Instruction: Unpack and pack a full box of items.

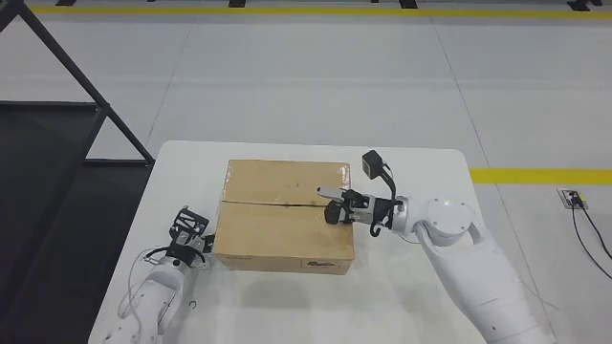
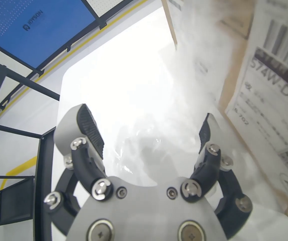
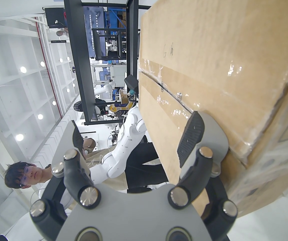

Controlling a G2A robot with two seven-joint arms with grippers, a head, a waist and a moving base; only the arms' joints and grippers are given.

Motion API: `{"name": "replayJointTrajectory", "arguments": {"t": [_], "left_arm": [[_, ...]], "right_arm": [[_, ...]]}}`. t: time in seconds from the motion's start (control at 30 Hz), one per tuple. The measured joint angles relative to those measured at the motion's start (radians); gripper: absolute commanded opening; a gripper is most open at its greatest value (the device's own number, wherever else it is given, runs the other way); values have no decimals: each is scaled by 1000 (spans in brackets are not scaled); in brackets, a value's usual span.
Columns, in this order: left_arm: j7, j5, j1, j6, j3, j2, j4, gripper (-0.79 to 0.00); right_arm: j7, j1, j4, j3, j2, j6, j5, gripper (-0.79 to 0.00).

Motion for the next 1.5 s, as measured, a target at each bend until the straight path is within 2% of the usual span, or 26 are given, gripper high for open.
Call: {"name": "replayJointTrajectory", "arguments": {"t": [0.33,0.53,0.7,0.83,0.97,1.13,1.23,1.33,1.43,1.5], "left_arm": [[151,-66,-12,129,-14,-19,42,0],[186,-50,25,157,-46,-16,29,0],[178,-48,82,150,-100,-7,-4,0],[160,-76,146,98,-155,3,-60,0],[144,-95,240,37,-244,20,-153,0],[120,-108,345,8,-358,34,-257,0],[152,-229,403,-23,-433,33,-326,0],[190,-478,443,-86,-502,24,-387,0],[137,-771,457,-138,-540,13,-427,0],[46,-972,467,-166,-552,8,-454,0]], "right_arm": [[9,7,3,-12,1,-3,1,0],[12,17,16,-21,-1,-9,7,0],[16,27,27,-29,-2,-11,10,0],[19,36,35,-38,-4,-12,11,0],[22,45,45,-46,-5,-12,12,0],[25,59,52,-56,-8,-10,12,0],[26,65,51,-61,-9,-11,11,0],[26,67,45,-62,-8,-14,9,0],[29,64,31,-56,-6,-20,8,0],[32,62,20,-53,-4,-19,4,0]]}}
